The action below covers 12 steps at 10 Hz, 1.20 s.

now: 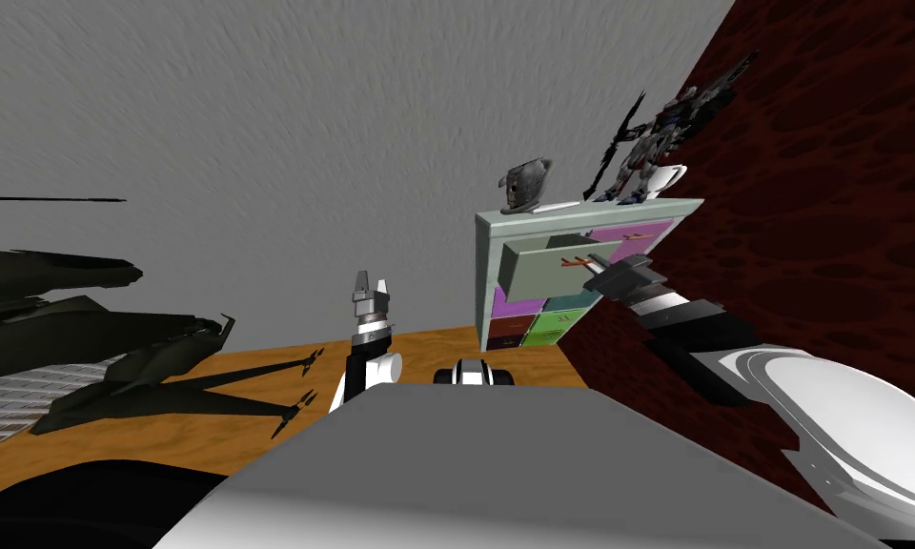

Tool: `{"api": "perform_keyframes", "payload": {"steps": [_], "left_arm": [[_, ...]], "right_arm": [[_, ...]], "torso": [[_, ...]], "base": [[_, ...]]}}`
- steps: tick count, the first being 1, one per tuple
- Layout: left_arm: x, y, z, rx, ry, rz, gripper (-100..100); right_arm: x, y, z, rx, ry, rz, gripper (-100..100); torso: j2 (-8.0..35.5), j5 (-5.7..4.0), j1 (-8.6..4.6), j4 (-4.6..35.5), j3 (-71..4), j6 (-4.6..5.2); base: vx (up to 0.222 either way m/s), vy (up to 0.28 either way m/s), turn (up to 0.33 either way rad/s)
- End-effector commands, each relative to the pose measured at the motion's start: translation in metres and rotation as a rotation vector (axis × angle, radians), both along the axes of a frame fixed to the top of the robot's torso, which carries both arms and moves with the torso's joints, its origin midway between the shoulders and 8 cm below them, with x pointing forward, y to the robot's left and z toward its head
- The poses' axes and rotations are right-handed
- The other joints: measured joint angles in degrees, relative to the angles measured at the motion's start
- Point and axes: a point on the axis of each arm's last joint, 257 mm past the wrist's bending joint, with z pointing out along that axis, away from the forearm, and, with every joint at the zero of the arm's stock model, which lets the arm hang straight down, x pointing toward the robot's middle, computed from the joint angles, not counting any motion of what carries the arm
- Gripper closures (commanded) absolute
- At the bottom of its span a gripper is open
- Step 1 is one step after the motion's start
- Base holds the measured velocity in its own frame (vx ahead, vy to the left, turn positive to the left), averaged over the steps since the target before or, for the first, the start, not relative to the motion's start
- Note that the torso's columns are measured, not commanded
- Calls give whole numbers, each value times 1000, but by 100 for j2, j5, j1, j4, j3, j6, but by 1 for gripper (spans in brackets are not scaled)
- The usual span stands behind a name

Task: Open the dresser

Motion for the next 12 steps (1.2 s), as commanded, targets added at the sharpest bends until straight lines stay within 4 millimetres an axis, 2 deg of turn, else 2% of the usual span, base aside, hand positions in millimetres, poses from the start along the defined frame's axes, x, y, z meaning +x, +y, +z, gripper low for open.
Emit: {"api": "perform_keyframes", "payload": {"steps": [1, 2, 5, 10, 11, 12], "left_arm": [[0, 0, 0, 0, 0, 0, 0], [0, 0, 0, 0, 0, 0, 0], [0, 0, 0, 0, 0, 0, 0], [0, 0, 0, 0, 0, 0, 0], [0, 0, 0, 0, 0, 0, 0], [0, 0, 0, 0, 0, 0, 0]], "right_arm": [[-3, 6, 10, -2, -22, 9, 100], [-6, 4, 14, 0, -7, 25, -100], [-11, 4, 30, 1, -8, 48, -100], [-19, 9, 57, 0, -5, 92, -100], [-17, 10, 45, -3, 15, 91, -100], [-17, 10, 44, 2, 21, 92, 0]], "torso": [[24, -6, -7, 4, 17, 2], [37, -5, -11, 13, 25, 7], [-91, -19, 7, -51, -50, -15], [29, 1, 1, 14, 20, 3], [39, 12, 12, 25, 23, 0], [35, 6, 16, 15, 25, -5]], "base": [[-236, -42, -46], [-74, -7, -131], [77, 40, -90], [53, 32, -72], [18, 8, -14], [7, -1, 2]]}}
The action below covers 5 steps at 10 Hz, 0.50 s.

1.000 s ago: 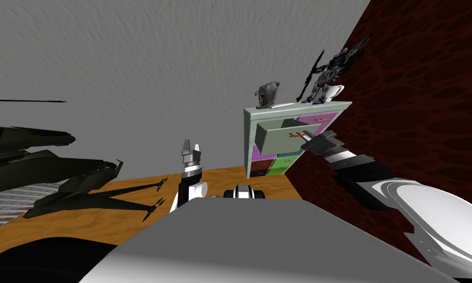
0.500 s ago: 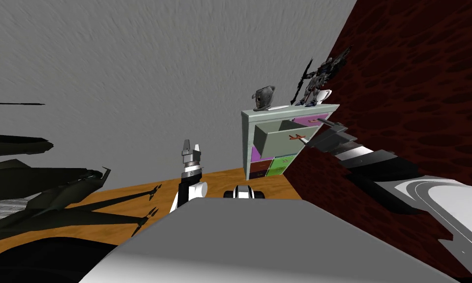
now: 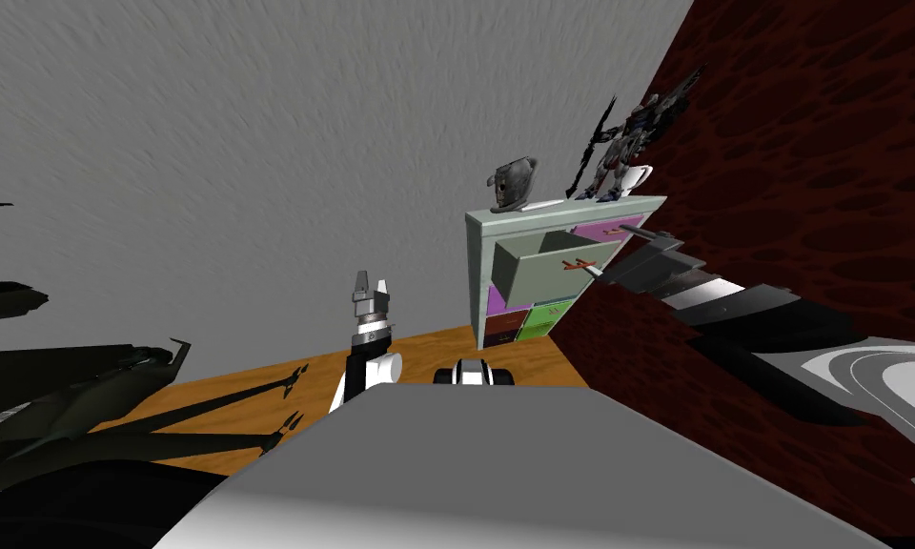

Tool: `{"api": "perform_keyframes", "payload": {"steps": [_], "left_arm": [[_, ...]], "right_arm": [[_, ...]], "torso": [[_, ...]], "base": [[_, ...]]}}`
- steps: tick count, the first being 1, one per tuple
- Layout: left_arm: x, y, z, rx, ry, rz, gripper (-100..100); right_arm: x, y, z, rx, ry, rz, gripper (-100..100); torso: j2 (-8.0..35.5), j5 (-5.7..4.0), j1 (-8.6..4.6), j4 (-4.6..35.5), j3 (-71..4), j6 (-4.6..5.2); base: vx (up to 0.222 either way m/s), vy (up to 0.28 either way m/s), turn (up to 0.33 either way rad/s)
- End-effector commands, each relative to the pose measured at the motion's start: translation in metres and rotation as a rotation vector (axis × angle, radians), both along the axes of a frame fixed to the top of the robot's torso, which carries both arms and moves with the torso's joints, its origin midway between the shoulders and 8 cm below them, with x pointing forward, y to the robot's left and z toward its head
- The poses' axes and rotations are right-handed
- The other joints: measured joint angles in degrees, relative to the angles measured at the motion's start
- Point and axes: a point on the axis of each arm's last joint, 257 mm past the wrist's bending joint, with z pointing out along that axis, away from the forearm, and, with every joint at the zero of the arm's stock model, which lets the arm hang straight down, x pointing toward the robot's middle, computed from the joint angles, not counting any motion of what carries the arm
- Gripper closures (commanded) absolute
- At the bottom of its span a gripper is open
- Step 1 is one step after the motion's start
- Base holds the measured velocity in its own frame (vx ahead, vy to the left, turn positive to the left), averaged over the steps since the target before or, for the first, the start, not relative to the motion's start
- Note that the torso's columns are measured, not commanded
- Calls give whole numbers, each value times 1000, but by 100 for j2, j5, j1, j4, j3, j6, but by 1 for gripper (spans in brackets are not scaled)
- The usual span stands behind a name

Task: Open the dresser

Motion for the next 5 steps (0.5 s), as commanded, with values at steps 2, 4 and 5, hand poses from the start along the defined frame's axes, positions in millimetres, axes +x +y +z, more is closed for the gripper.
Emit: {"api": "perform_keyframes", "payload": {"steps": [2, 4, 5], "left_arm": [[0, 0, 0, 0, 0, 0, 0], [0, 0, 0, 0, 0, 0, 0], [0, 0, 0, 0, 0, 0, 0]], "right_arm": [[0, -1, -4, 0, 10, -1, 0], [1, -2, -7, 1, 17, -3, 0], [1, -2, -8, 1, 19, -4, 0]], "torso": [[-27, -9, -2, -19, -14, -4], [-45, -15, -6, -30, -24, -5], [-49, -18, -9, -34, -26, -5]], "base": [[0, 0, 0], [0, 0, 0], [0, 0, 0]]}}
